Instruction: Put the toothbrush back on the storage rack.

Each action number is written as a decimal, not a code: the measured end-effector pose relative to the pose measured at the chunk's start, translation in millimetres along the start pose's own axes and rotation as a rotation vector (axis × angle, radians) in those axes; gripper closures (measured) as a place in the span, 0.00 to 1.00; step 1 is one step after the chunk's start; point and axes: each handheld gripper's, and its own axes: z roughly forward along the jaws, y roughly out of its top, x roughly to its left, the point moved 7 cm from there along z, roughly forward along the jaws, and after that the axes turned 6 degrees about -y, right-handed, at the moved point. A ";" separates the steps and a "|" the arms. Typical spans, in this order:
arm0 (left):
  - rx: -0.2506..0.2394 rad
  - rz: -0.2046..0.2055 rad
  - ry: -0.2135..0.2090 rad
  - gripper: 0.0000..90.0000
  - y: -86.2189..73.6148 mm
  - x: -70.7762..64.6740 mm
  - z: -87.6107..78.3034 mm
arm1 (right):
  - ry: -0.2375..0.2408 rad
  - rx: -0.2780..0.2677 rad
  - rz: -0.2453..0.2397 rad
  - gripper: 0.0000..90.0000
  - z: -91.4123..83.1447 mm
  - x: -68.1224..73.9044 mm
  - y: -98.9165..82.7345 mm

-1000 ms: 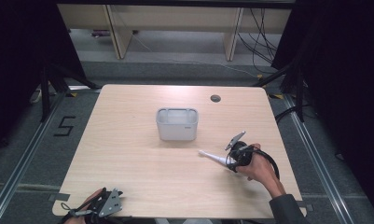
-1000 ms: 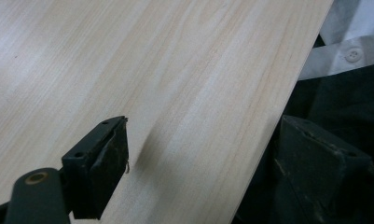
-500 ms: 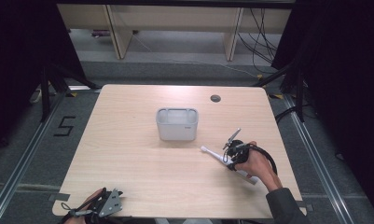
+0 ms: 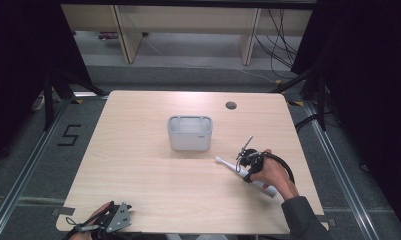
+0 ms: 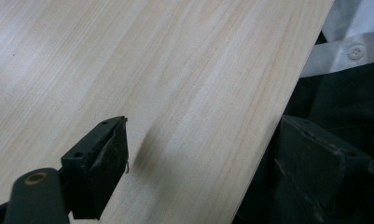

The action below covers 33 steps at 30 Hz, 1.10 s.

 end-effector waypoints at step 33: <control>-0.004 0.000 0.004 0.18 0.5 0.9 -0.6 | 0.023 0.037 0.011 0.74 -12.9 7.8 4.6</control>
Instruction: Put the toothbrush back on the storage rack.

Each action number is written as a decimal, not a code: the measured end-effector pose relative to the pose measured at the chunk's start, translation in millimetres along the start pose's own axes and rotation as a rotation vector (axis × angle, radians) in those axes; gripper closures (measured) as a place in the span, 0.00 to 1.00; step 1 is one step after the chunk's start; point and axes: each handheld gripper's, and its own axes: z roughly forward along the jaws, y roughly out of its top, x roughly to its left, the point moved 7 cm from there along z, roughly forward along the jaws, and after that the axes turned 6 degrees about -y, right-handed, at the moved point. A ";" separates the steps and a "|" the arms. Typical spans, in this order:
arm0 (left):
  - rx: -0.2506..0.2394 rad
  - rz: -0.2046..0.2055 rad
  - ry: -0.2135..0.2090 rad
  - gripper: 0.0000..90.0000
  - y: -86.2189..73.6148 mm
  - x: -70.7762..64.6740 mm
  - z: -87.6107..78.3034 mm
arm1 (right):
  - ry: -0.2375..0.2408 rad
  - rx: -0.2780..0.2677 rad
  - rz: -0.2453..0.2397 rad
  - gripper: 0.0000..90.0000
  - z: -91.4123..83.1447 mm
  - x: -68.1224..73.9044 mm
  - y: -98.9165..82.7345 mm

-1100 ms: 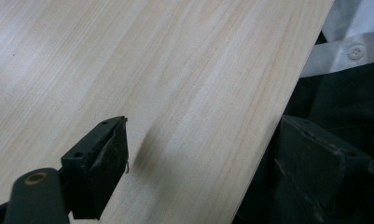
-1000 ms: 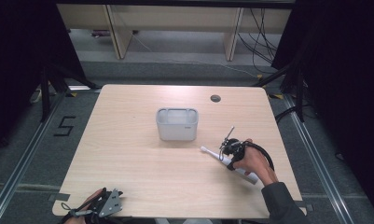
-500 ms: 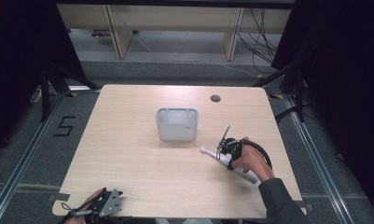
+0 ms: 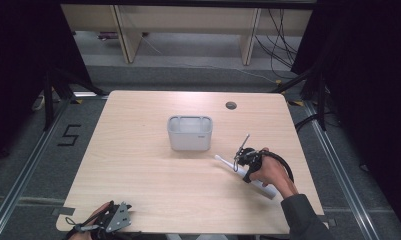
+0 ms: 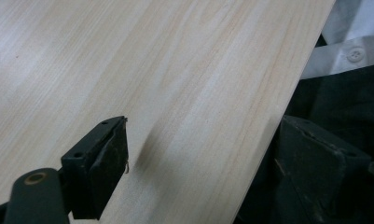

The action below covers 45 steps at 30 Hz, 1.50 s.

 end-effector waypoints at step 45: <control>-0.014 -0.001 0.003 0.18 0.7 2.2 -1.2 | -0.077 -0.805 0.246 0.74 -94.1 -39.6 29.8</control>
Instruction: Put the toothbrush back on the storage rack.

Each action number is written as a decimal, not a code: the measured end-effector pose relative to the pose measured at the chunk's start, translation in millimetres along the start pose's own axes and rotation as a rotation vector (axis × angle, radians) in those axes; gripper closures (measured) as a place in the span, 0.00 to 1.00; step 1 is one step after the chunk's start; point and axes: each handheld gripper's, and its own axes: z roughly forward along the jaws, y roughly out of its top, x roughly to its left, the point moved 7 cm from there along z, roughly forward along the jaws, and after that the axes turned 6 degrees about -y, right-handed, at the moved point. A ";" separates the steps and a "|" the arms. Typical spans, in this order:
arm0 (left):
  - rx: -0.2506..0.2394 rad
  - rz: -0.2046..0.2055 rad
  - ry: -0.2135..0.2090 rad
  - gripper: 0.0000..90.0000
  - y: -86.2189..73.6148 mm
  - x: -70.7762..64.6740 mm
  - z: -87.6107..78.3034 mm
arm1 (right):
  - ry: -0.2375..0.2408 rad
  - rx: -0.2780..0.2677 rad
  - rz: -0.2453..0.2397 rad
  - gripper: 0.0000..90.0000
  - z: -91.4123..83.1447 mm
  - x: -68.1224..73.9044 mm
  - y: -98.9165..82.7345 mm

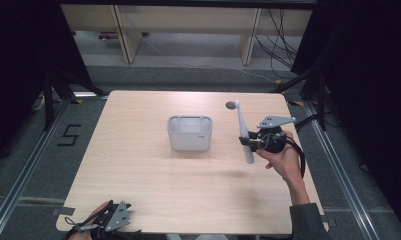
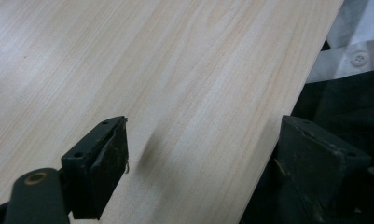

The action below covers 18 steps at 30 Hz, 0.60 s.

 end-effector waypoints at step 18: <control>-0.004 0.001 0.001 0.18 0.4 -0.6 -1.3 | -0.003 -0.111 0.037 0.74 23.4 7.6 40.2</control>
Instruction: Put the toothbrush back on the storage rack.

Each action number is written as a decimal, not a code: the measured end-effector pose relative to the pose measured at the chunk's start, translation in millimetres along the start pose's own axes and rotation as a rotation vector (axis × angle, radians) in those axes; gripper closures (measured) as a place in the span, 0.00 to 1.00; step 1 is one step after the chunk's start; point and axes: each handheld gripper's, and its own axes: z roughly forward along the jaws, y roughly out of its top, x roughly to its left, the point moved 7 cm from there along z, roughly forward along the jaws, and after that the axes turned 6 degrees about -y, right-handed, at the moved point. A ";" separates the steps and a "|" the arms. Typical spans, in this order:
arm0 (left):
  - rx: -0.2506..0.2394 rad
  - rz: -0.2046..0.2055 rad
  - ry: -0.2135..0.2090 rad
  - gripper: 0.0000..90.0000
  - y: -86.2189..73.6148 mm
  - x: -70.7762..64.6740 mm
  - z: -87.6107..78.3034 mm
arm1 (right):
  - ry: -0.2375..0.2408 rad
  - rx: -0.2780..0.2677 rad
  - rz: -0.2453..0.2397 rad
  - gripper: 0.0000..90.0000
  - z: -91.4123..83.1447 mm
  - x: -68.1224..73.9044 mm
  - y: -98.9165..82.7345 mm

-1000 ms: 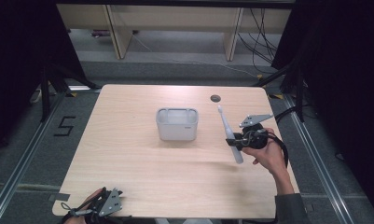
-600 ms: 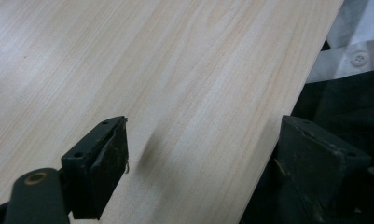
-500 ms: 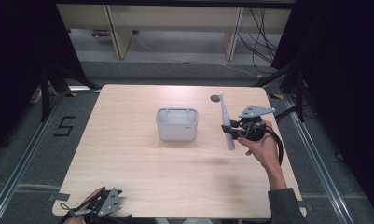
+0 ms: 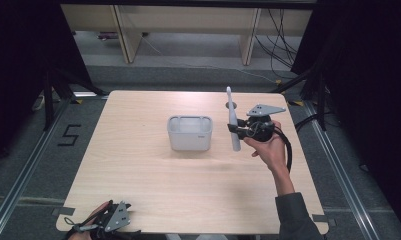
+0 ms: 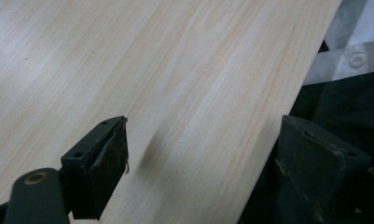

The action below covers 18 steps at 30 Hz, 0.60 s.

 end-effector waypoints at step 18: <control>-0.002 0.001 -0.001 0.18 0.4 0.1 -0.3 | 0.004 -0.057 0.009 0.74 15.3 4.7 30.2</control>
